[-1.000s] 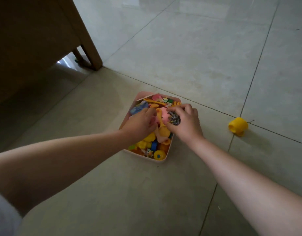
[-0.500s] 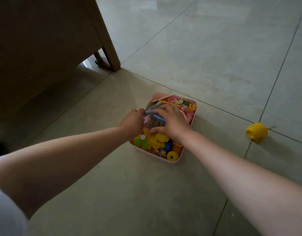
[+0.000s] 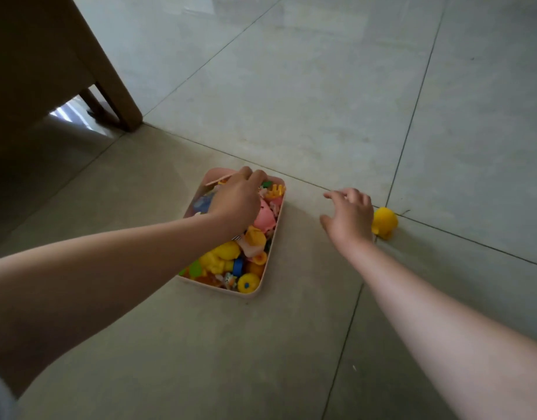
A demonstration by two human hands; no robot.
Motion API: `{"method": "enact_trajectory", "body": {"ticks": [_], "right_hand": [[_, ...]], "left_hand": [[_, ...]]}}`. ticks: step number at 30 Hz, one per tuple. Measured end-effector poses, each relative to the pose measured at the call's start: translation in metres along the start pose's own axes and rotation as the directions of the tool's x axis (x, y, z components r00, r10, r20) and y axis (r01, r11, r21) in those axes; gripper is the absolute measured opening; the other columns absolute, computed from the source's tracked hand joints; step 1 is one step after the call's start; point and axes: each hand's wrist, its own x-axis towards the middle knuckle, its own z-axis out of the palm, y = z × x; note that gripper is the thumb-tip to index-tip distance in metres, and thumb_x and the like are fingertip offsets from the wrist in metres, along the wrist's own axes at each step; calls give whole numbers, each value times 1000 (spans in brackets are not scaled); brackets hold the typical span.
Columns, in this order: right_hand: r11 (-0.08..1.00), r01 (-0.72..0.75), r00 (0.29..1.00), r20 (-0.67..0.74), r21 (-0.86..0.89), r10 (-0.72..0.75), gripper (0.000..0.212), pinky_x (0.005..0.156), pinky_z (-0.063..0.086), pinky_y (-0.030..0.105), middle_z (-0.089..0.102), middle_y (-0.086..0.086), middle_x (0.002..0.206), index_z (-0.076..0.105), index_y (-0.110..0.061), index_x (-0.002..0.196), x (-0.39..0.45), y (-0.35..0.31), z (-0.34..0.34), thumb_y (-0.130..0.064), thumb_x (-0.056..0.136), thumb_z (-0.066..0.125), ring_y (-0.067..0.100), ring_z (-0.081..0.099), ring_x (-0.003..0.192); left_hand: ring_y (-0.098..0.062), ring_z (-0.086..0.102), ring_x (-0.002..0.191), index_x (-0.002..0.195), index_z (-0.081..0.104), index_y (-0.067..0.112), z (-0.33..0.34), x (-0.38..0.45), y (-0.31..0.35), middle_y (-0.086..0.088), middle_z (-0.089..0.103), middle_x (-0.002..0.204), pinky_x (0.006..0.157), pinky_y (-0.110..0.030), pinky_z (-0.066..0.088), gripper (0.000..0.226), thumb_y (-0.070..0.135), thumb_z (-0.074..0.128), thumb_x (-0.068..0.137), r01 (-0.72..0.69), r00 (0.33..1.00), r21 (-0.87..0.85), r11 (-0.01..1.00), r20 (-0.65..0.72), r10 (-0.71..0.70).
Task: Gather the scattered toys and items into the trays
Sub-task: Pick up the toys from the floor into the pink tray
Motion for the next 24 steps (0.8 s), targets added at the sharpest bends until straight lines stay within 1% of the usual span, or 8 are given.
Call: {"method": "enact_trajectory", "body": {"ticks": [3, 5, 8, 12, 15, 19, 21, 24], "right_hand": [[963, -235, 968, 59, -133, 244, 56, 116, 10, 49, 30, 7, 151, 52, -32, 131, 4, 43, -2, -19, 78, 64, 35, 19, 141], [941, -317, 938, 110, -116, 329, 53, 114, 18, 48, 23, 7, 152, 52, -31, 129, 5, 61, -1, -13, 80, 60, 36, 22, 138], [950, -310, 942, 128, -25, 311, 47, 97, 39, 35, 31, 10, 142, 57, -23, 124, 0, 71, 4, -1, 83, 51, 36, 36, 122], [985, -166, 965, 215, 51, 151, 39, 90, 42, 32, 46, 12, 127, 56, -26, 125, -6, 44, 9, -12, 88, 56, 34, 50, 115], [965, -79, 950, 312, 250, -4, 54, 89, 43, 31, 53, 11, 130, 46, -20, 134, -13, 1, 8, -25, 84, 68, 31, 55, 115], [859, 100, 950, 207, 503, -232, 60, 83, 46, 29, 54, 2, 131, 42, -25, 134, -33, -63, -9, -36, 82, 72, 22, 55, 113], [812, 226, 895, 214, 538, -391, 62, 88, 45, 27, 48, -1, 139, 41, -29, 134, -45, -79, -14, -37, 81, 73, 19, 51, 119], [781, 395, 731, 349, 484, -587, 66, 101, 41, 28, 43, -3, 143, 41, -28, 138, -61, -94, -7, -39, 81, 73, 16, 44, 127]], "left_hand": [[-25, 50, 112, 130, 45, 24, 9, 5, 15, -3, 47, 127, 84, -42, 52, 39, 11, 48, 93, -80, 997, -4, 997, 16, 80], [-25, 46, 118, 133, 45, 25, 16, 7, 15, -3, 47, 129, 89, -42, 48, 42, 13, 47, 93, -103, 994, -8, 995, 38, 103], [-25, 42, 122, 135, 45, 24, 20, 6, 10, -4, 47, 131, 96, -39, 42, 44, 13, 48, 93, -120, 992, -1, 993, 29, 120], [-25, 39, 129, 133, 47, 21, 15, 1, 1, -4, 45, 139, 103, -38, 36, 40, 17, 49, 93, -108, 994, 56, 993, 24, 107], [-26, 39, 130, 131, 48, 22, 8, -6, -11, -4, 44, 141, 104, -41, 36, 38, 20, 49, 94, -96, 995, 103, 990, 23, 95], [-29, 40, 127, 129, 50, 21, -1, -23, -35, -7, 44, 140, 104, -43, 37, 36, 22, 46, 93, -75, 997, 137, 988, 26, 72], [-31, 44, 122, 125, 52, 20, -4, -31, -45, -9, 47, 136, 96, -42, 39, 34, 21, 49, 91, -92, 996, 156, 983, 36, 87], [-34, 45, 117, 133, 48, 19, -9, -44, -58, -11, 45, 138, 92, -42, 42, 45, 22, 51, 88, -64, 996, 185, 981, 78, 50]]}}
